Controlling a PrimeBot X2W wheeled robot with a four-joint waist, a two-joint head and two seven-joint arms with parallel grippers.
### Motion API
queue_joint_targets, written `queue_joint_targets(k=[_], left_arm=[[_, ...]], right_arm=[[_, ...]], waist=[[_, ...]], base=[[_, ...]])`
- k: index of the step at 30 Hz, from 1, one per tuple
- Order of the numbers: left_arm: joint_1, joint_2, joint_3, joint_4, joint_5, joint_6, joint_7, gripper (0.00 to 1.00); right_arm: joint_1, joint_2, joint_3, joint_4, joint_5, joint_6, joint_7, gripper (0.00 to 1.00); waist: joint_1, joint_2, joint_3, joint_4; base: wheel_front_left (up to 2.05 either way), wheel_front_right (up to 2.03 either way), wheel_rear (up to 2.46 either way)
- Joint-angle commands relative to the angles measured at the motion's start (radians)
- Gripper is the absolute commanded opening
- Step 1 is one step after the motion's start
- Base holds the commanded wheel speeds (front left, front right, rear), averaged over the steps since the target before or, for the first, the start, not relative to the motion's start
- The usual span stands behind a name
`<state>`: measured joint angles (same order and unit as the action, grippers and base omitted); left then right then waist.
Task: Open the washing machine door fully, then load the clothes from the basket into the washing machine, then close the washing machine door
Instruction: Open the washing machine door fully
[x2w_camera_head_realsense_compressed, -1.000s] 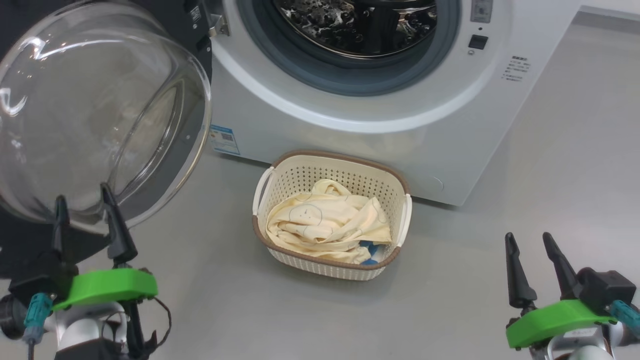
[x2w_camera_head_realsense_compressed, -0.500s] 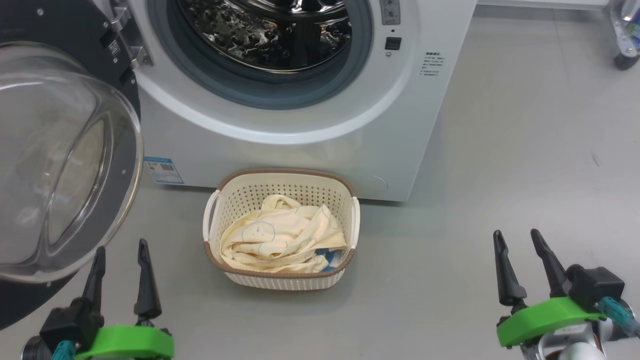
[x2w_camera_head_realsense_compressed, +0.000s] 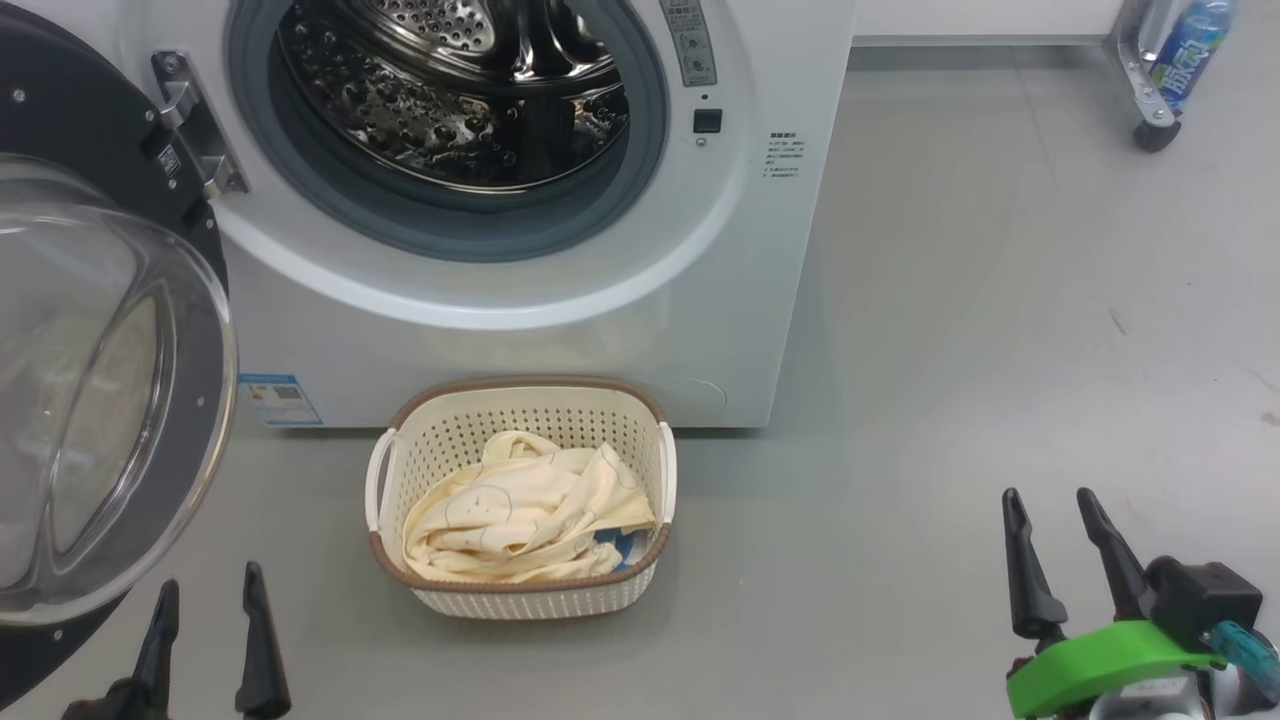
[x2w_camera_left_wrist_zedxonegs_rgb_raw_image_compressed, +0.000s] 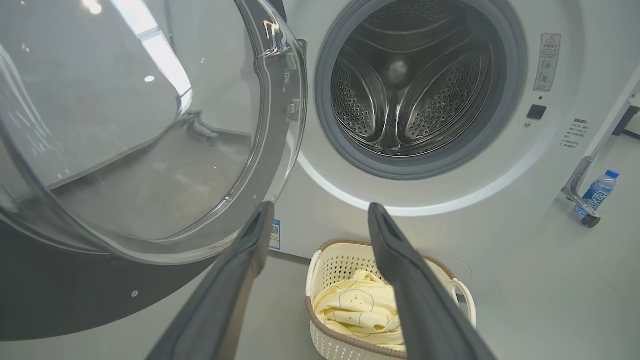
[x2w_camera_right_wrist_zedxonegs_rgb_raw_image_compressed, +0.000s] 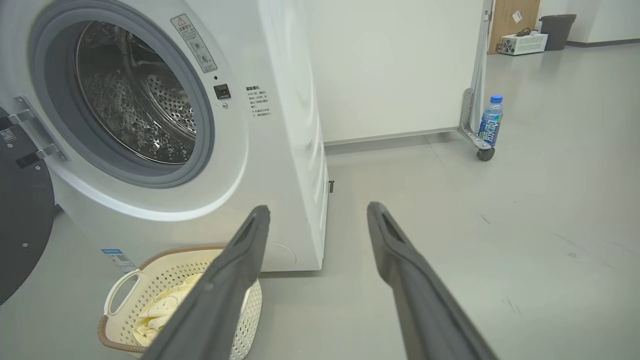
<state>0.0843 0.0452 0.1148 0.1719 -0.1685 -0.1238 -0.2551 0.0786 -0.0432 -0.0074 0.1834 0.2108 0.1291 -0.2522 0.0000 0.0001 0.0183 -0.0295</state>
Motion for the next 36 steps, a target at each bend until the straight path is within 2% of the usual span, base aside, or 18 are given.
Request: queue_joint_targets(k=[1, 13, 36], left_arm=[[-0.012, 0.01, 0.042, -0.039, 0.003, -0.004, -0.007, 1.0], [0.044, 0.006, 0.013, -0.086, -0.024, -0.007, -0.007, 1.0], [0.041, 0.005, -0.006, -0.102, -0.056, -0.007, -0.007, 1.0]], right_arm=[[-0.027, -0.008, 0.015, -0.035, -0.007, 0.002, -0.01, 1.0], [-0.015, -0.007, 0.009, -0.044, -0.005, 0.002, -0.01, 1.0], [-0.012, -0.007, 0.002, -0.033, -0.003, 0.002, -0.01, 1.0]], waist=[[0.0, -0.0001, -0.002, -0.007], [0.0, -0.0001, 0.001, -0.022], [0.0, -0.0001, 0.006, -0.002]], base=[[0.0, 0.0, 0.0], [0.0, 0.0, 0.0], [0.0, 0.0, 0.0]])
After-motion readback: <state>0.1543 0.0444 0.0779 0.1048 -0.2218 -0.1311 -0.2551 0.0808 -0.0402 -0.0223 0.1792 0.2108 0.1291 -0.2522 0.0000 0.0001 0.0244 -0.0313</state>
